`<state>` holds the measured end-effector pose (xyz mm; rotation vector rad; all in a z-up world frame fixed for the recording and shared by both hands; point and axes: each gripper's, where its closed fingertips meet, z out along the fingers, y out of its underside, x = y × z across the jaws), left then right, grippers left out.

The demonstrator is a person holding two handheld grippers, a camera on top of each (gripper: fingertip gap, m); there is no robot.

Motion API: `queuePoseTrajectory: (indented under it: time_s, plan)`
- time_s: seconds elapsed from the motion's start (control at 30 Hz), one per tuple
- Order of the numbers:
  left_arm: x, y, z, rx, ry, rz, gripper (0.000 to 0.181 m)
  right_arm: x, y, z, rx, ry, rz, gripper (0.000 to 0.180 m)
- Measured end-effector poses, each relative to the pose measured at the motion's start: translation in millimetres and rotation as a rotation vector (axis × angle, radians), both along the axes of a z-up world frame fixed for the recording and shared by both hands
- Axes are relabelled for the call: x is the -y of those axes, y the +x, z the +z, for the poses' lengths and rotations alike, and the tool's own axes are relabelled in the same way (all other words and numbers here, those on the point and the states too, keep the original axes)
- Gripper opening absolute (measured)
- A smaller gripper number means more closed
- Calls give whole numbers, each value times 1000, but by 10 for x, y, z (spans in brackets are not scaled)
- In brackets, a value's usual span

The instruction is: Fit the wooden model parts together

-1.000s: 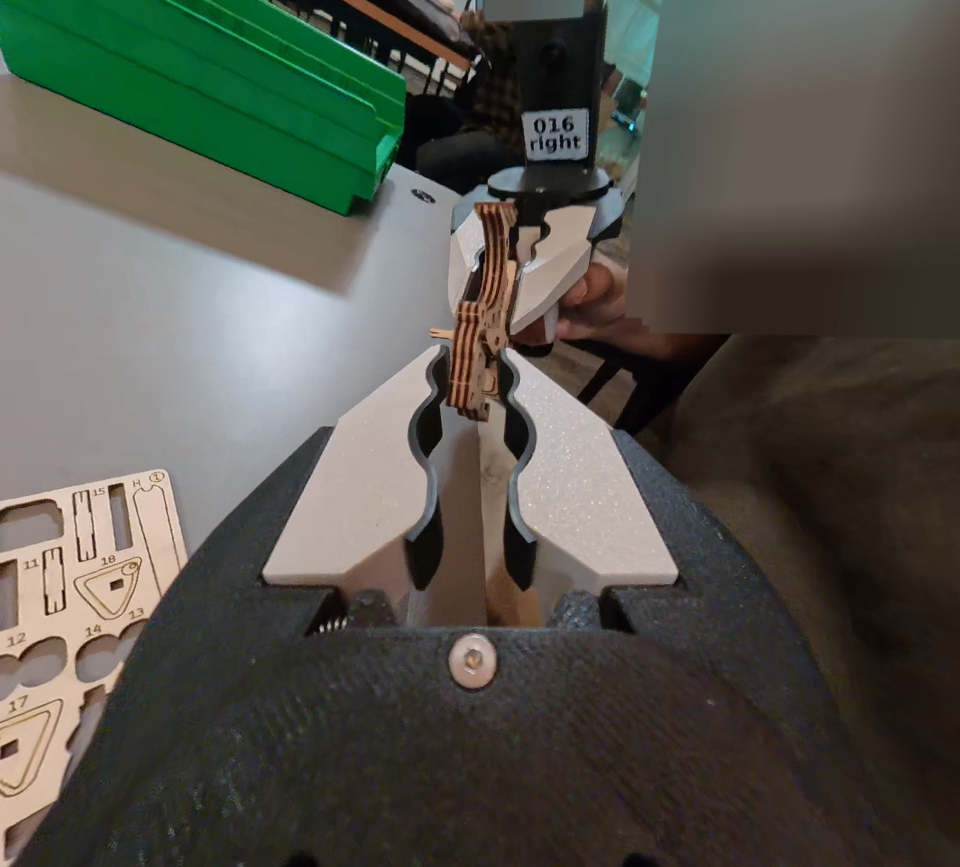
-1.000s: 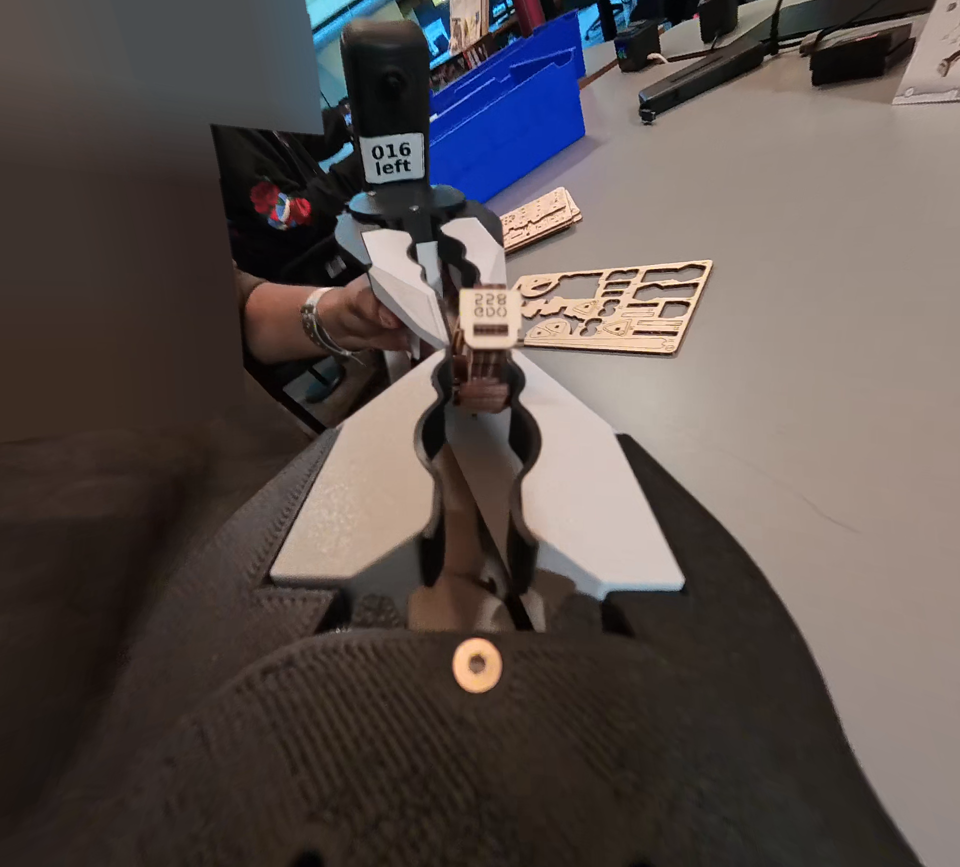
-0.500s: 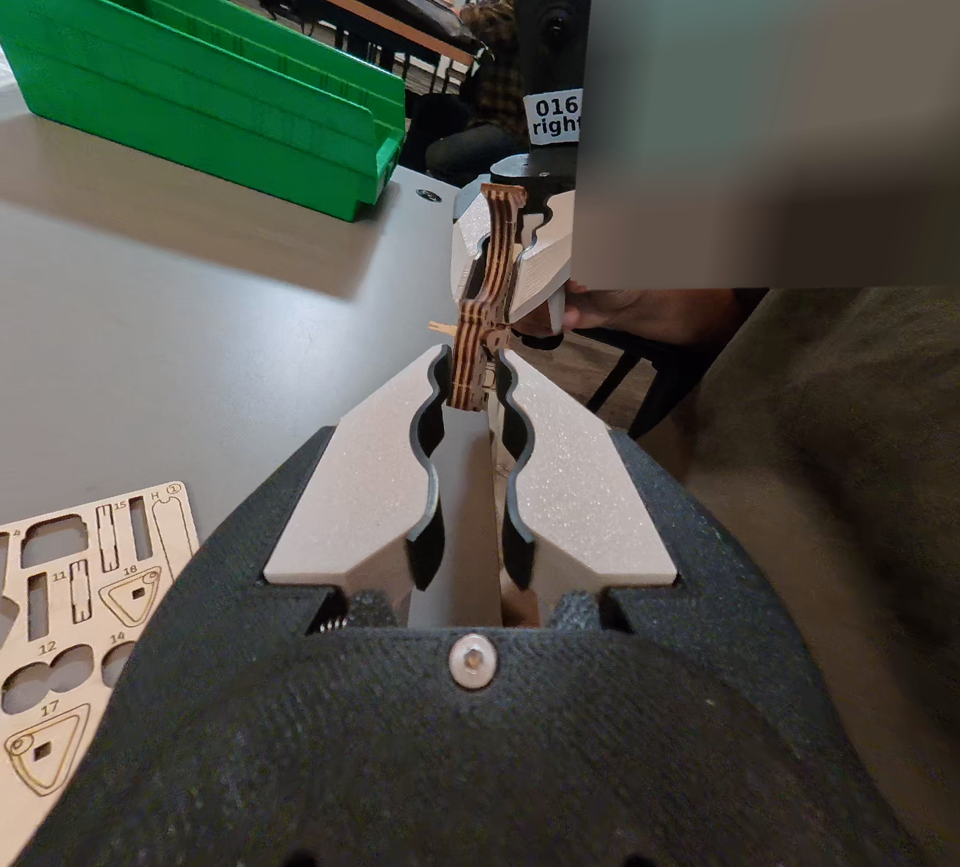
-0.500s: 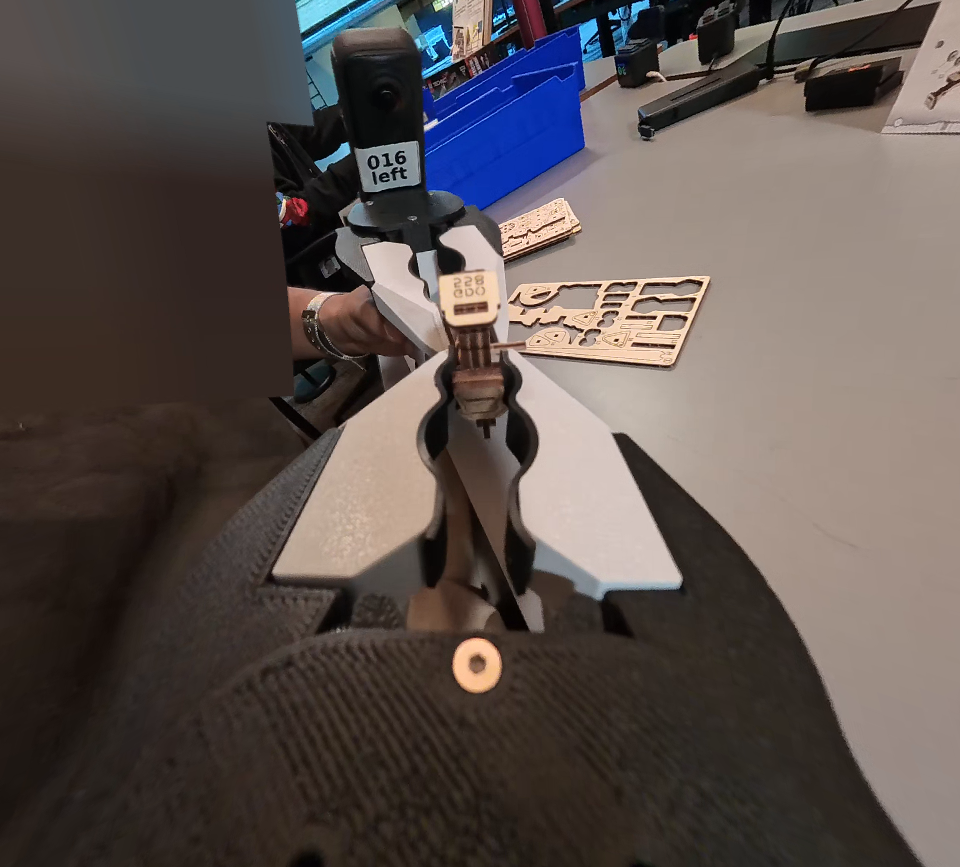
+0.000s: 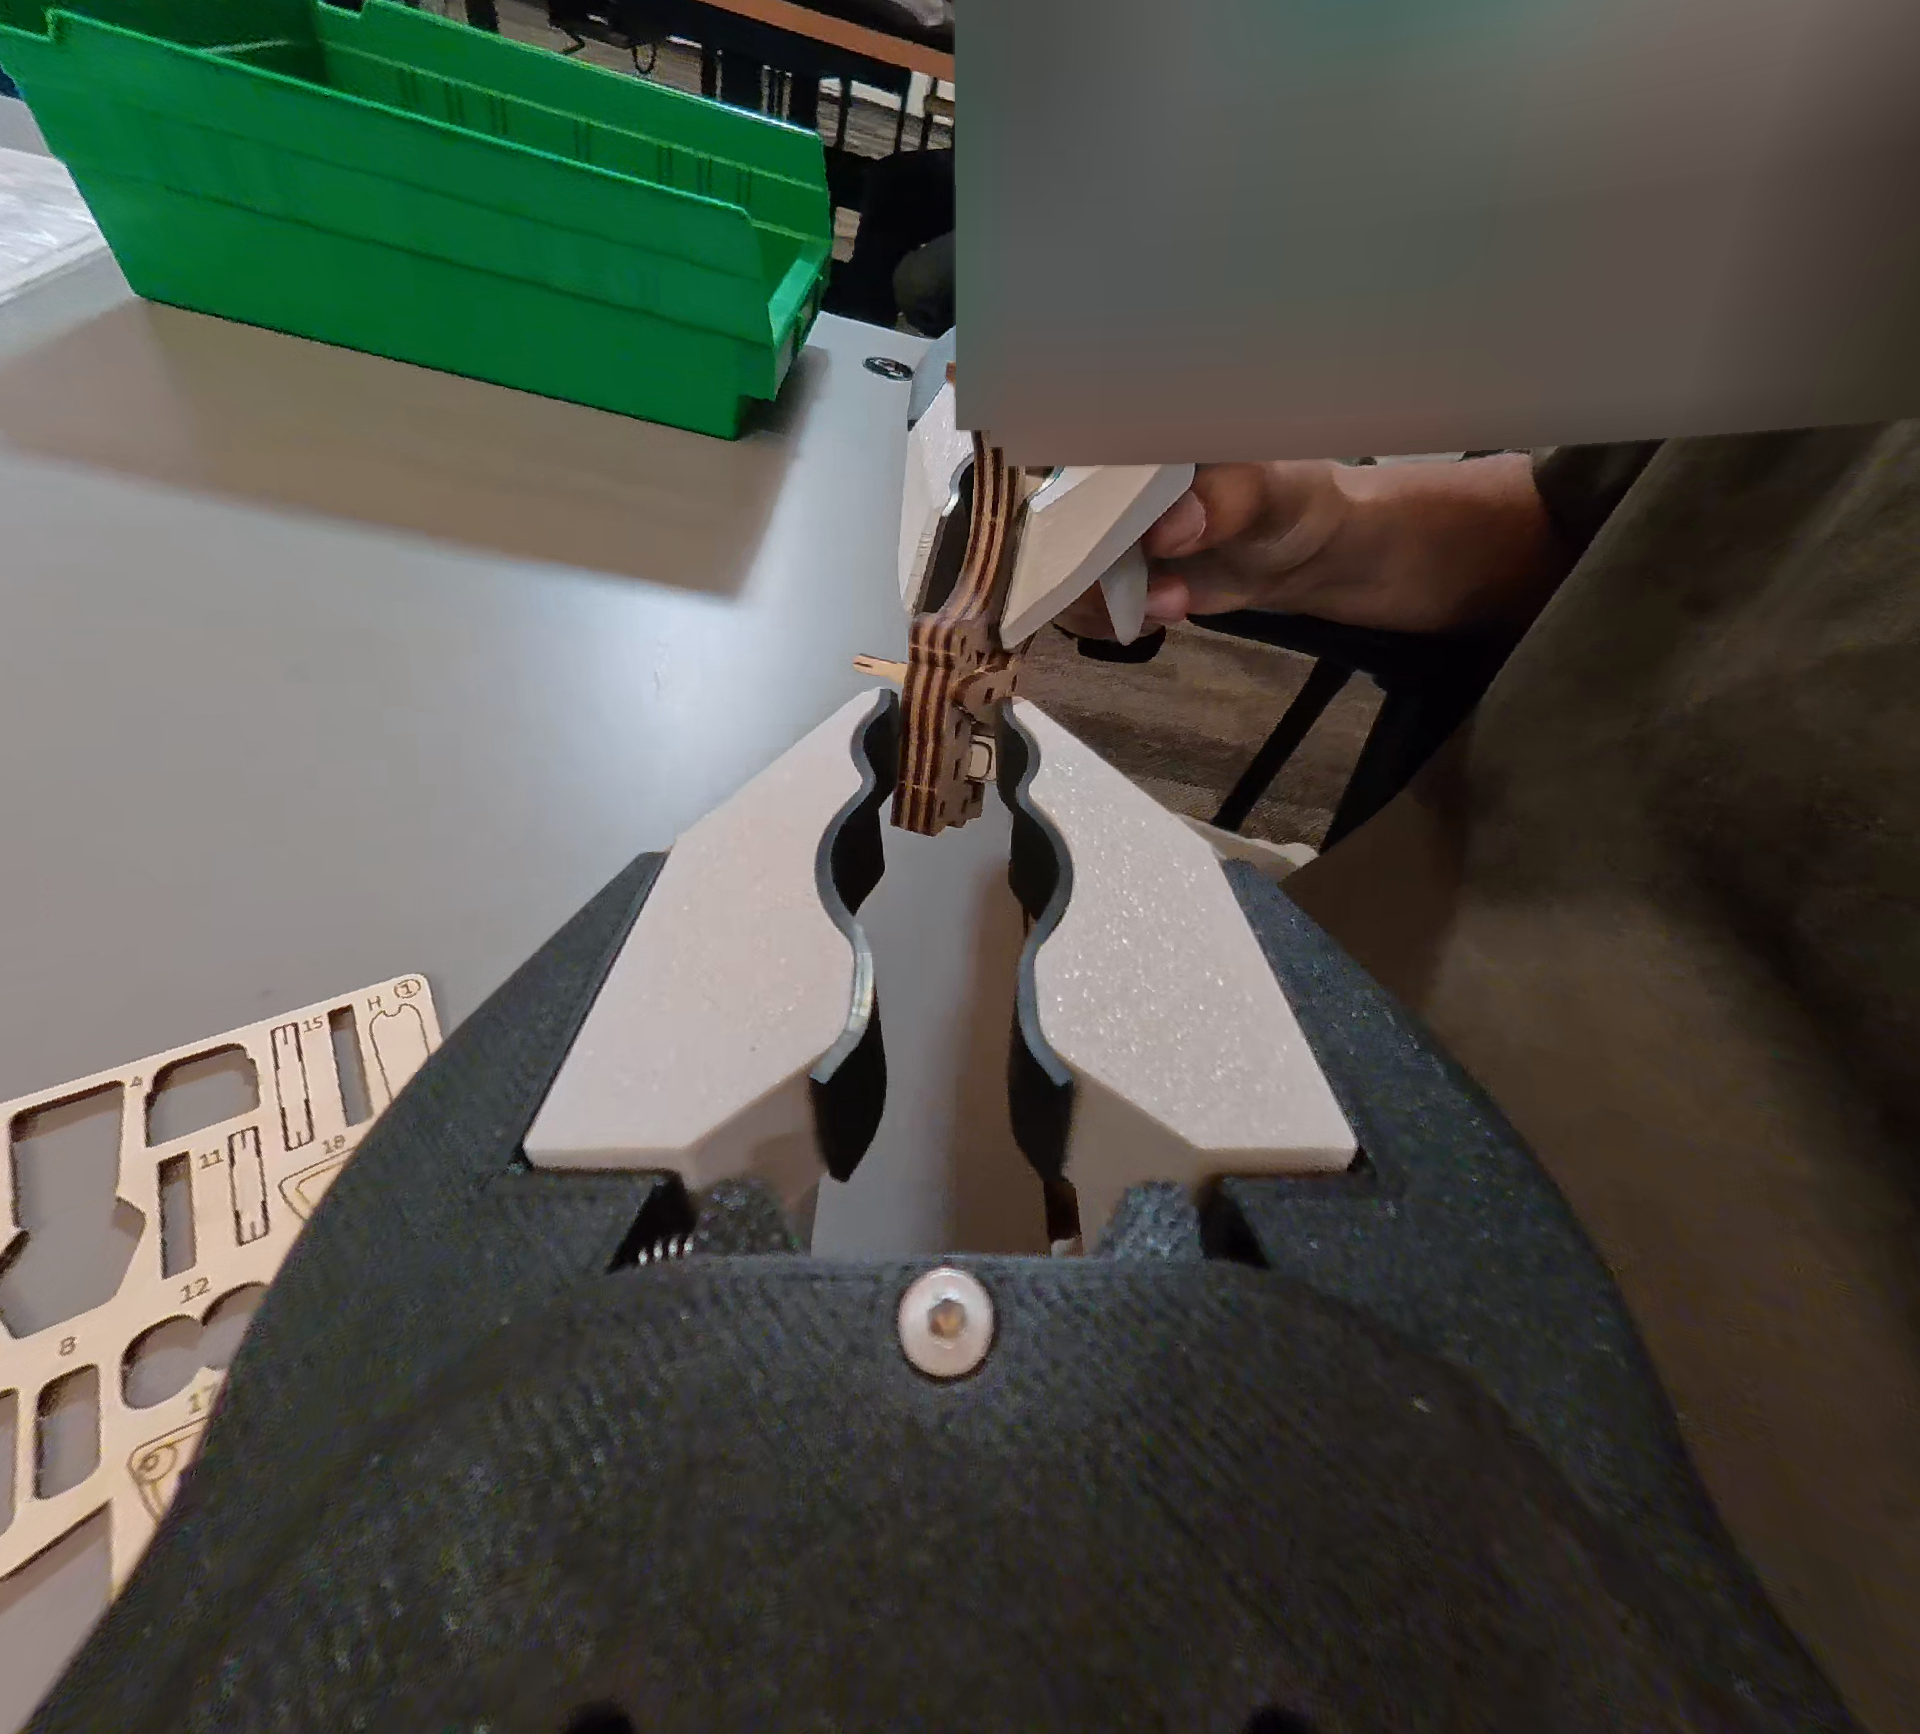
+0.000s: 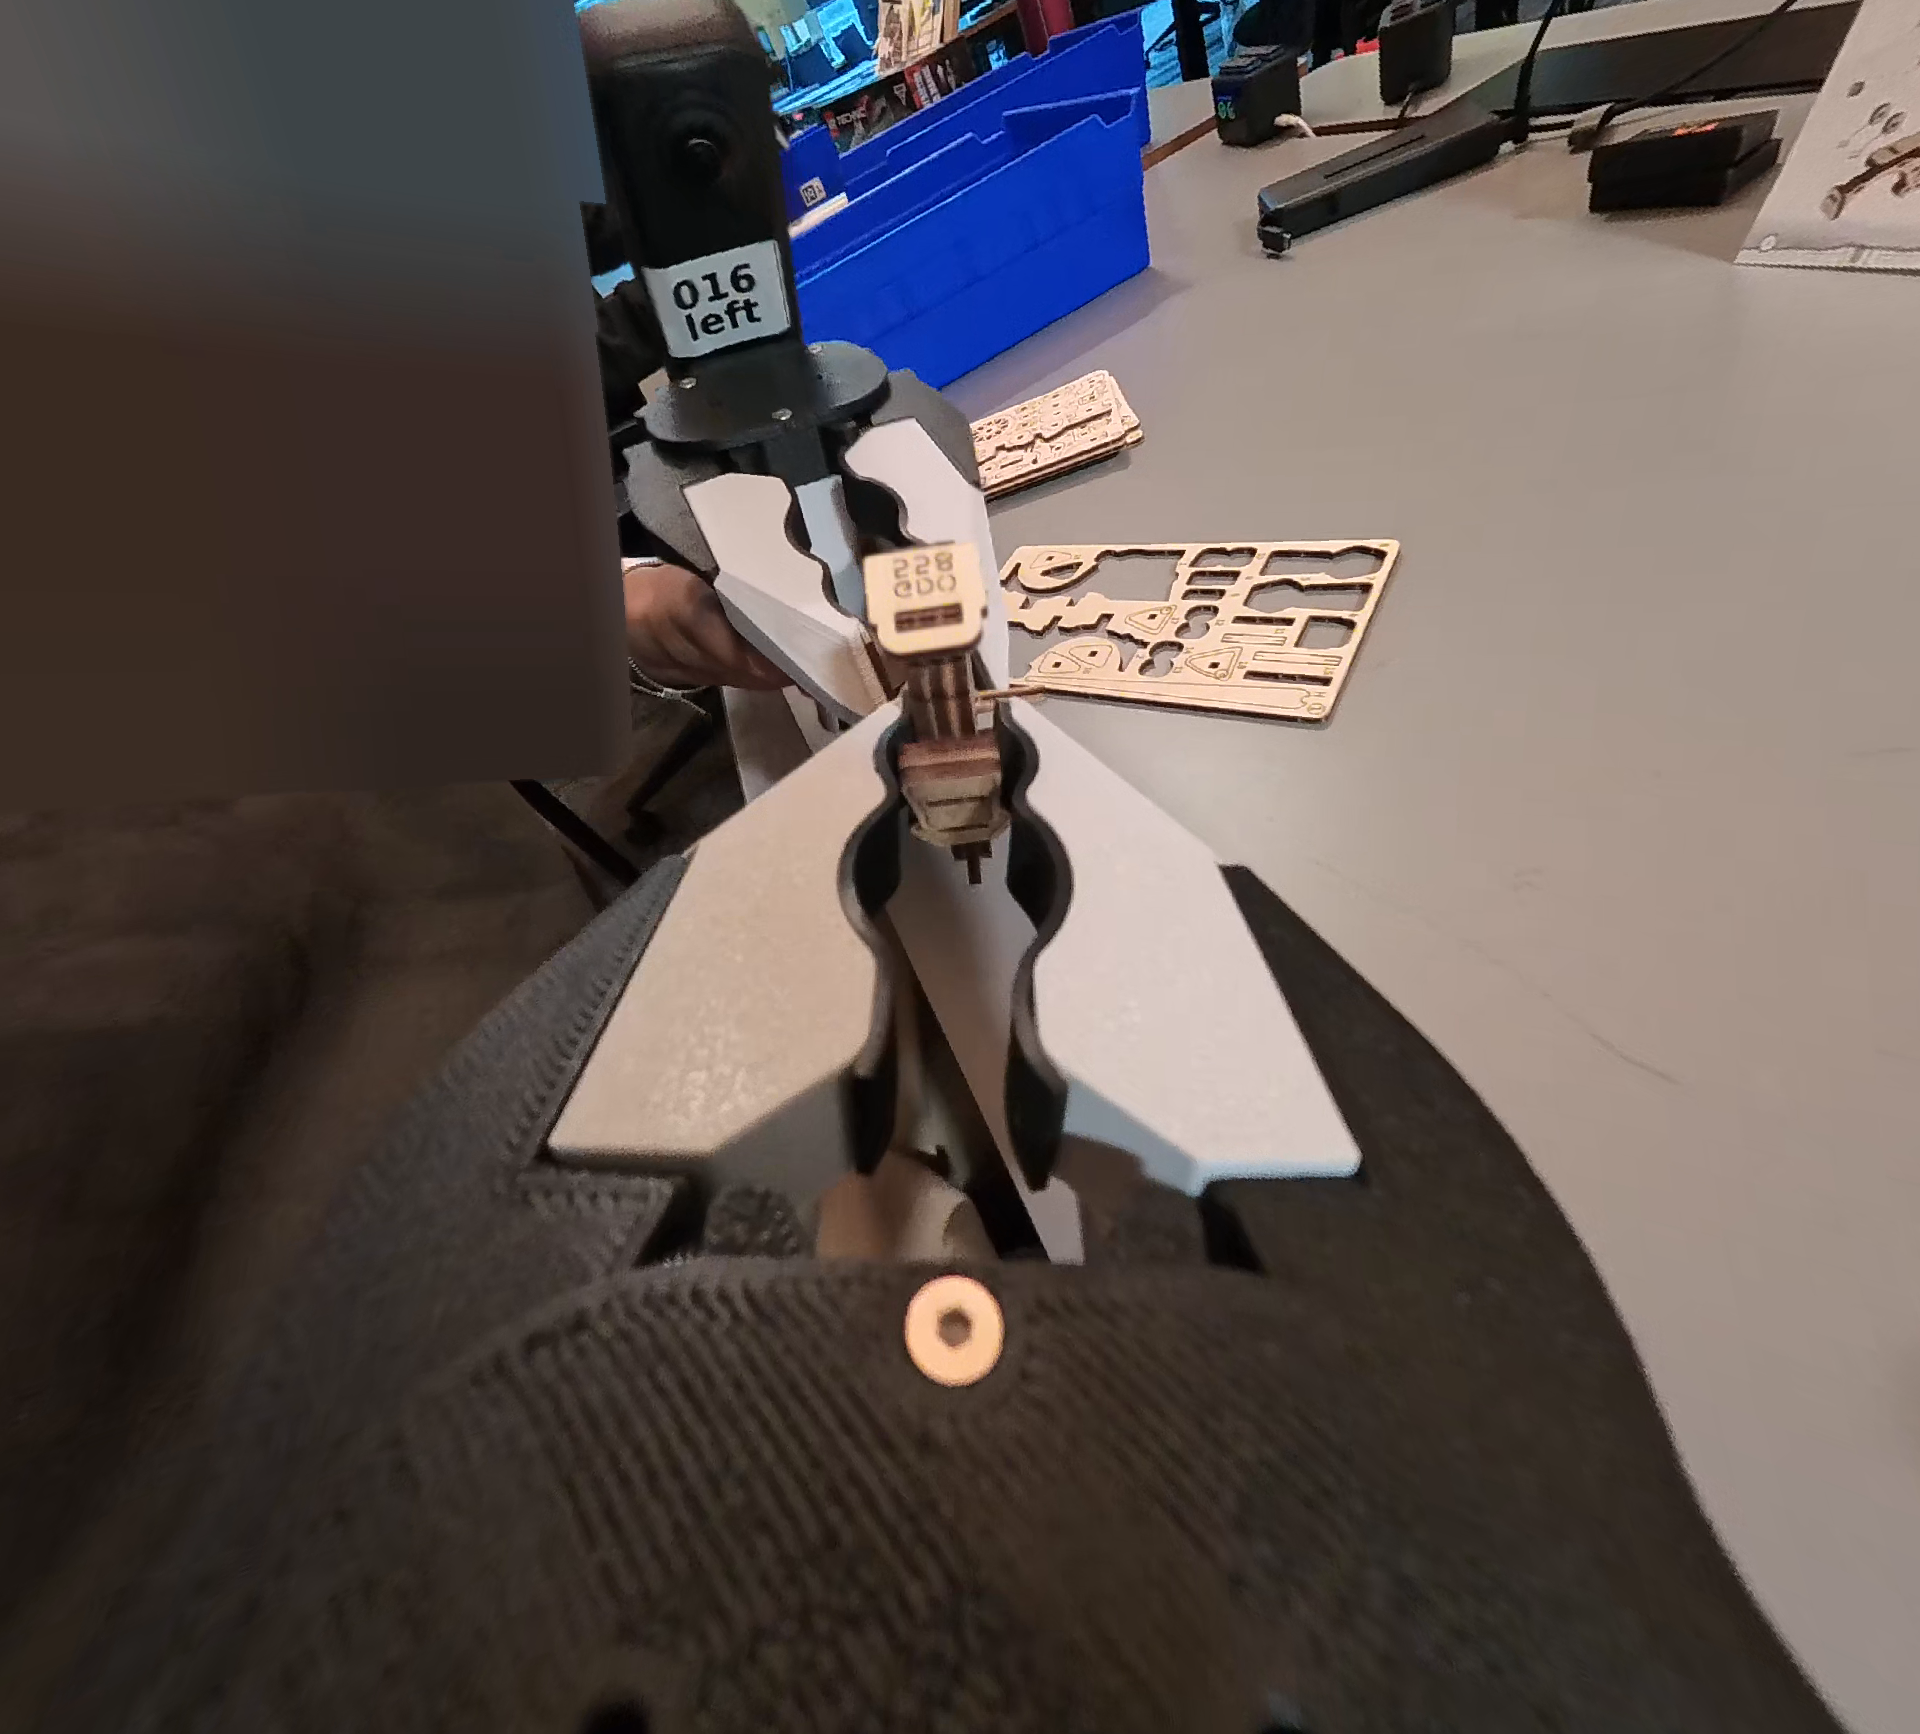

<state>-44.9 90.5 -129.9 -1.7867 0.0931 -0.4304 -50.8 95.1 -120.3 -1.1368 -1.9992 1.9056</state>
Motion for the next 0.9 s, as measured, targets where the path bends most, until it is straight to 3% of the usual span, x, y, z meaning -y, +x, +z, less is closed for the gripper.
queuePoseTrajectory:
  time_s: [0.9]
  plan:
    - [-8, -21, -4, -103, -15, 48, 14, 19, 1, -39, 11, 34, -7, 13]
